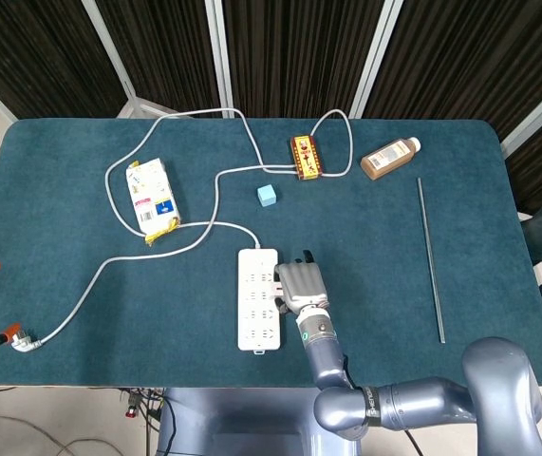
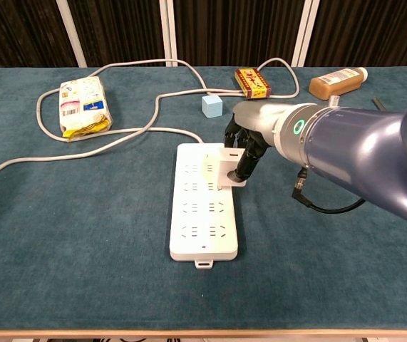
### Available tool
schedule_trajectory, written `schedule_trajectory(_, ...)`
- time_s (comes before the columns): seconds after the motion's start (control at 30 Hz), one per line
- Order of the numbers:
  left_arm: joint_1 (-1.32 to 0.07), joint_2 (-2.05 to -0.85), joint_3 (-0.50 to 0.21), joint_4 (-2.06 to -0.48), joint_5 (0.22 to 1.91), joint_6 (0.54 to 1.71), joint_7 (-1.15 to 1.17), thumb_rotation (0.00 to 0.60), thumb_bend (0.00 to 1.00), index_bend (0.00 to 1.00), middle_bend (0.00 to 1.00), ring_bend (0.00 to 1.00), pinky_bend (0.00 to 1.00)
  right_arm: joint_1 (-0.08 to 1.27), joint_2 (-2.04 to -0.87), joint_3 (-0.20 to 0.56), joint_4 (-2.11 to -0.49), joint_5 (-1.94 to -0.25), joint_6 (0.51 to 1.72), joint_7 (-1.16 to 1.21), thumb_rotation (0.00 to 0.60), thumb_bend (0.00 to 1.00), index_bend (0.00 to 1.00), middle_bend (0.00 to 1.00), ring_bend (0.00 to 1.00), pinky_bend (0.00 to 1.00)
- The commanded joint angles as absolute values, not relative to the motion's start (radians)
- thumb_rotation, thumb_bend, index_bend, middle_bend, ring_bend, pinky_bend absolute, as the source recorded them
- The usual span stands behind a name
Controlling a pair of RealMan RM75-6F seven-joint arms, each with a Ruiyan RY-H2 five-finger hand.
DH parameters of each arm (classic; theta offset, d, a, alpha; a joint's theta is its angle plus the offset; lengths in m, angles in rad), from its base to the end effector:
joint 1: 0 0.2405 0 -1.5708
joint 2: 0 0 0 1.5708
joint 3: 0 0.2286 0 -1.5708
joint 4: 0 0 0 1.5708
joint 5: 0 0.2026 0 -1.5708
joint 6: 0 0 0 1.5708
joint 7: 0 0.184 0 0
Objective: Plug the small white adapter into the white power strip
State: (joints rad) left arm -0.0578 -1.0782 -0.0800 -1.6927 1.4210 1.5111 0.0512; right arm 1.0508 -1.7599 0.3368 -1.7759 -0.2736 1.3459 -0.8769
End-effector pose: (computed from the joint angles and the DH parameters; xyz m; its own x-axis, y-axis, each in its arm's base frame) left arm -0.2852 0.2151 0.1729 0.3996 -0.0363 0.9160 0.9143 0.0873 -0.3954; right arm -0.0290 -0.3248 -0.0629 0.3512 -0.4502 0.8209 -0.9340 -0.1075 0.3406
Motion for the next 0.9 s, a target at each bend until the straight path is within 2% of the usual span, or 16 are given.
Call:
schedule_trajectory(0.03,-0.058,-1.078,-0.080,-1.692,1.420,1.510,0.051,0.600,0.08,0.18,0.00,0.00,0.00,1.050,-1.762,0.340,-1.776,-0.274,1.347,-0.878,0.600,0.50,0.57,0.49,0.29,0.09)
schedule_trajectory(0.9,-0.059,-1.079,-0.080,-1.693,1.420,1.510,0.055,0.600,0.08,0.18,0.00,0.00,0.00,1.045,-1.788,0.352,-1.766,-0.278,1.351,-0.902,0.600,0.50,0.58,0.49,0.30,0.09)
